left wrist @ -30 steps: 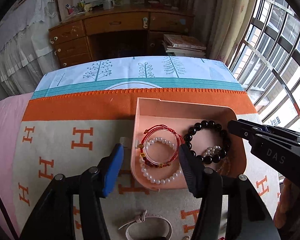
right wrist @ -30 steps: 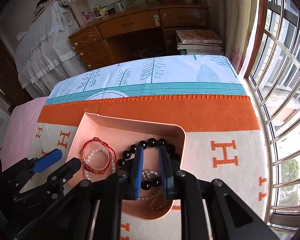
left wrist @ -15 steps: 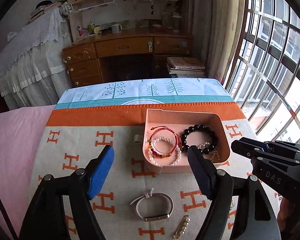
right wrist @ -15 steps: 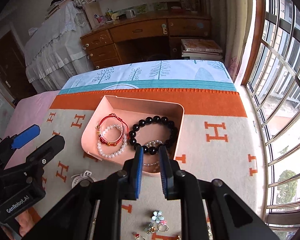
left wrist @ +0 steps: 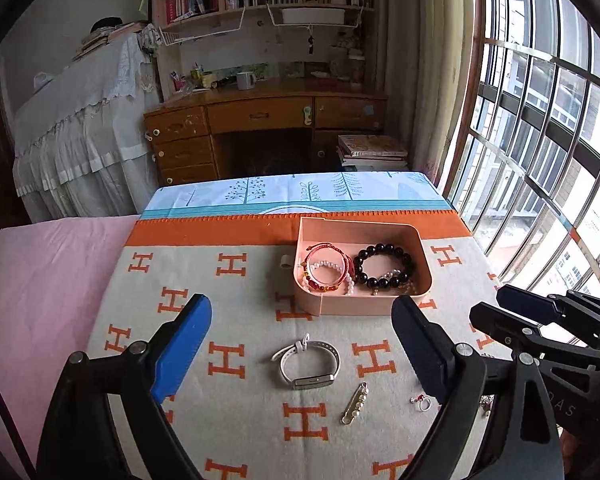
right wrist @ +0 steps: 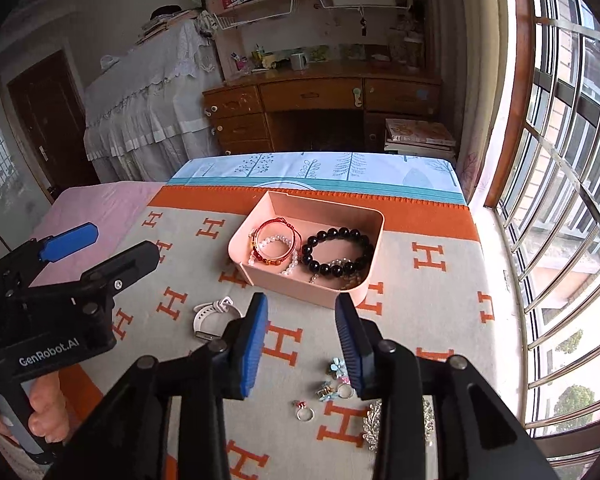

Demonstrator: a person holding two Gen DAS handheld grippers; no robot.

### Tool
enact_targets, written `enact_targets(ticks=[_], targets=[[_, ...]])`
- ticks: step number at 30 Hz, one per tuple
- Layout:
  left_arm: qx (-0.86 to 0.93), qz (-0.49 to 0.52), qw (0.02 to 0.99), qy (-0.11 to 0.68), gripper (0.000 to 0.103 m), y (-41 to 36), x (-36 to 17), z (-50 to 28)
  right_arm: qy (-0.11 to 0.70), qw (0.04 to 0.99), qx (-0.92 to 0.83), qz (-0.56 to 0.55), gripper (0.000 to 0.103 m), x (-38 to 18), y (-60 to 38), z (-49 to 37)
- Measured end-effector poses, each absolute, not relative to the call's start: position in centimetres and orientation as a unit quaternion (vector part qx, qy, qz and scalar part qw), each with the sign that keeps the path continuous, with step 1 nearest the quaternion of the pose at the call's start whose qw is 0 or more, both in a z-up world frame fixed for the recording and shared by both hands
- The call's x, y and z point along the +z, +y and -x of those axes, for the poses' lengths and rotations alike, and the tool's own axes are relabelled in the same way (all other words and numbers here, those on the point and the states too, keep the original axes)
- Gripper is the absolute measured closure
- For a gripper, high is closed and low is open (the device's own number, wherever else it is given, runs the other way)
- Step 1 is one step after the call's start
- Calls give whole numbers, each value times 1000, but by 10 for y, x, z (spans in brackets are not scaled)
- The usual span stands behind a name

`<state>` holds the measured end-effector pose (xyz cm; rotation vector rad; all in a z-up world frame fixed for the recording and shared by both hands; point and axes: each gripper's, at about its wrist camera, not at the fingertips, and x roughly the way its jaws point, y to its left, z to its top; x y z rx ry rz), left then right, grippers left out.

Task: Organize jewelry
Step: 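Withdraw both tools and move them toward the smartwatch and hair comb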

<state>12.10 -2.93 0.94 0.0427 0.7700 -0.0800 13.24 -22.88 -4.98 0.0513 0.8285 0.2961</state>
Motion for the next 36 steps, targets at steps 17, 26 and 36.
enact_targets(ticks=[17,26,36], targets=[[-55,-2,922,384,1,-39,-6,-57,367,923,115,5,59,-55,-253,-55],[-56,-2,910,410,1,-46,-33,-50,397,907,141,-17,59,-81,-273,-38],[-61,1,893,447,1,-55,-70,-53,417,898,136,-28,60,-107,-297,-31]])
